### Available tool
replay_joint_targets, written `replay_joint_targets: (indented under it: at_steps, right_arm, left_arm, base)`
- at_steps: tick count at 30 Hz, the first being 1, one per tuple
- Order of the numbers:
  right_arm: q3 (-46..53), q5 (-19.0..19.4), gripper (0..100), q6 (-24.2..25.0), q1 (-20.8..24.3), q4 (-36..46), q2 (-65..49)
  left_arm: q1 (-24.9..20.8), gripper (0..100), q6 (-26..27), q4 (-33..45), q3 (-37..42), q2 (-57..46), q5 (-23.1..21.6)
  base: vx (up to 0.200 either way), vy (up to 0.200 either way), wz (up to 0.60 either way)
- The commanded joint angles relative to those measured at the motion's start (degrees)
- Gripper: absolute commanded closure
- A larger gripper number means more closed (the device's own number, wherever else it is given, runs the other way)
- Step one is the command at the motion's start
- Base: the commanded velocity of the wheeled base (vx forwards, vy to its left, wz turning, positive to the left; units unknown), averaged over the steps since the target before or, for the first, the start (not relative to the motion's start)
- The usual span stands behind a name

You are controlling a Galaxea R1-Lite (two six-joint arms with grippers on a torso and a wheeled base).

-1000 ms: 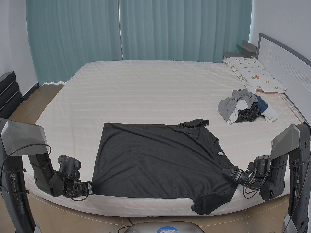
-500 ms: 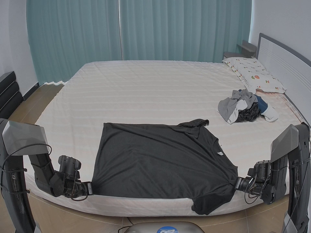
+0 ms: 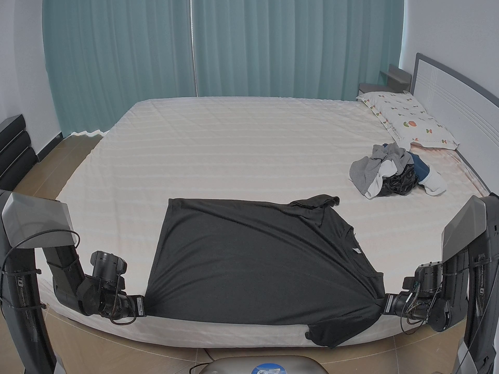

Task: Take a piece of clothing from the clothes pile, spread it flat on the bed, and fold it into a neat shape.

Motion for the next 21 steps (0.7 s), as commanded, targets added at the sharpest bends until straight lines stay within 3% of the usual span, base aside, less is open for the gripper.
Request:
replay_joint_targets:
  at_steps: [1, 6, 7, 13, 18, 21]
  right_arm:
    - [1.09, 0.01, 100, -1.51, 0.33, -0.45, 0.47]
    - [-0.85, 0.01, 100, -1.6, -0.2, -0.45, 1.09]
    - [-1.11, 0.01, 0, -1.6, -0.2, -0.45, 1.26]
    - [-2.25, 0.1, 0, -0.72, -0.28, -0.54, 0.82]
    - [-5.33, 0.28, 0, 2.53, -3.01, -0.45, -2.87]
    - [-6.82, 0.28, 0, 4.82, -4.06, -0.45, -4.45]
  left_arm:
    - [0.14, 100, 0.08, -0.1, 0.07, 0.04, 0.02]
    - [0.05, 100, 0.16, -0.18, 0.16, 0.39, -0.07]
    - [-0.04, 0, 0.16, -0.18, 0.16, 0.39, -0.07]
    - [-0.04, 0, -0.45, -0.27, -0.46, -0.22, -0.24]
    - [0.75, 0, -0.63, -0.45, -1.77, -3.3, -1.03]
    - [1.72, 0, -0.89, -0.62, -2.57, -5.59, -4.29]
  base:
    - [0.0, 0.0, 0.0]
    - [0.0, 0.0, 0.0]
    - [0.0, 0.0, 0.0]
    - [0.0, 0.0, 0.0]
    - [0.0, 0.0, 0.0]
    - [0.0, 0.0, 0.0]
